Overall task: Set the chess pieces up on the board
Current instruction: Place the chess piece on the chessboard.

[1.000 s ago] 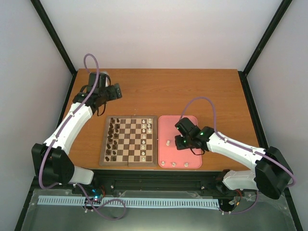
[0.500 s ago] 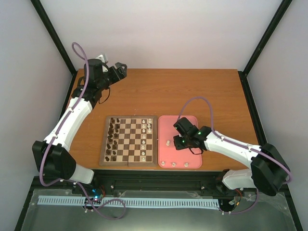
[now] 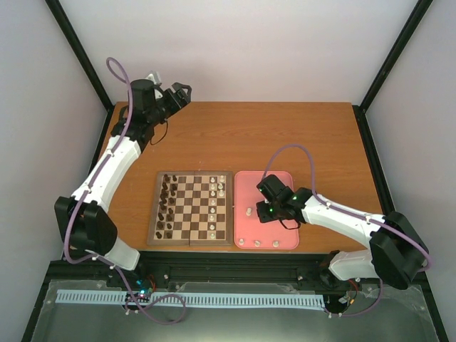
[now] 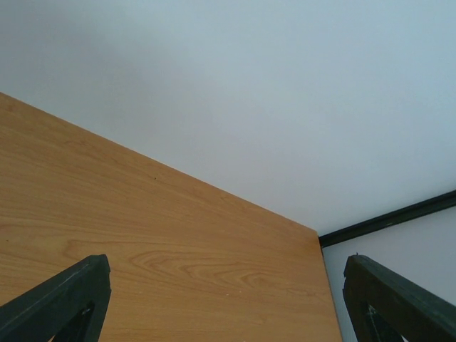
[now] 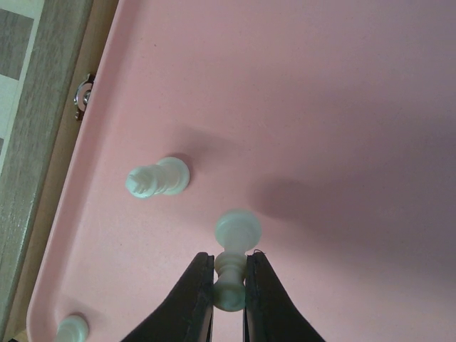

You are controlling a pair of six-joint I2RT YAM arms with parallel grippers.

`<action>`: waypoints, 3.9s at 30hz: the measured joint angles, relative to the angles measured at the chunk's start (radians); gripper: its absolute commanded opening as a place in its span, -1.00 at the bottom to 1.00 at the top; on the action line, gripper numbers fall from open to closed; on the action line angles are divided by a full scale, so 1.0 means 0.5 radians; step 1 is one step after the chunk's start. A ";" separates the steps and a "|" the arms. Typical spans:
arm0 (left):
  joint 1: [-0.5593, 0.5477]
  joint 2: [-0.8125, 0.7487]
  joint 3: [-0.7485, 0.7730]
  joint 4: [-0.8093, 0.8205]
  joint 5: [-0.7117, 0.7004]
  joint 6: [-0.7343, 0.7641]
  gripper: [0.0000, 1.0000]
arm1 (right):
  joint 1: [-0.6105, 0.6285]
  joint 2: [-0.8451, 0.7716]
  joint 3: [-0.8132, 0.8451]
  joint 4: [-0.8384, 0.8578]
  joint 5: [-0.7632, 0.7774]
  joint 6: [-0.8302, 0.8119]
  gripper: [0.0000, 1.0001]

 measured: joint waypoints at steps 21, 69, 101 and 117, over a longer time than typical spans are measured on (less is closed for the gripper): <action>-0.065 0.267 0.268 0.049 0.134 -0.204 1.00 | -0.002 -0.076 -0.009 -0.011 0.032 -0.043 -0.95; -0.085 -0.340 -0.164 -1.446 -0.533 0.576 1.00 | 0.176 1.088 1.516 -0.728 -0.137 -0.404 -0.95; -0.085 -0.372 -0.197 -1.523 -0.554 0.658 0.99 | 0.246 1.475 1.833 -0.868 -0.187 -0.473 -0.75; -0.085 -0.371 -0.220 -1.521 -0.554 0.658 0.99 | 0.246 1.536 1.867 -0.896 -0.211 -0.531 -0.60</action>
